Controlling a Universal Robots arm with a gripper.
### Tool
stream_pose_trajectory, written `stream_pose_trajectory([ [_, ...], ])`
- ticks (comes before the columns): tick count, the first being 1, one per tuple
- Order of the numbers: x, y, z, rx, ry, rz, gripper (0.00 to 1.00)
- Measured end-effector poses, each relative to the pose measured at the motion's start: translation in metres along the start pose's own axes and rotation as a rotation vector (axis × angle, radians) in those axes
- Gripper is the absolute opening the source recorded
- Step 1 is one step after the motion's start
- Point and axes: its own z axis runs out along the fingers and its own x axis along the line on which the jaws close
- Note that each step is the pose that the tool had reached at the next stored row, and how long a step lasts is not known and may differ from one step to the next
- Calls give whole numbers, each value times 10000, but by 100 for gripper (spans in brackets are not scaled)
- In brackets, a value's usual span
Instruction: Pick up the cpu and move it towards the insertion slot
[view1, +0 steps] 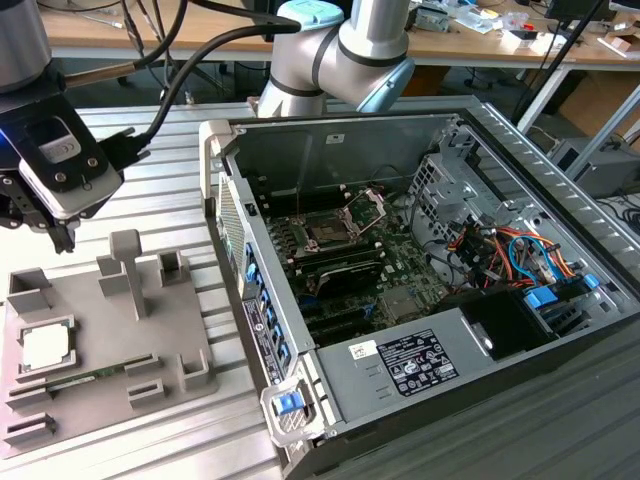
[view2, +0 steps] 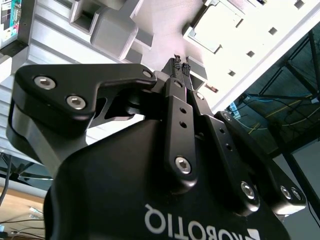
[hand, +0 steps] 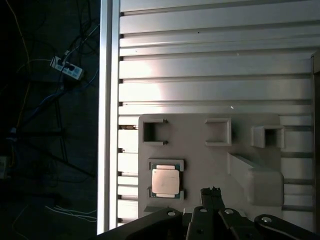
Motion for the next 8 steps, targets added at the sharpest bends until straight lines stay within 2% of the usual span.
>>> stream_pose_trajectory([
  [8,0,-1,19,-1,0,0,11],
])
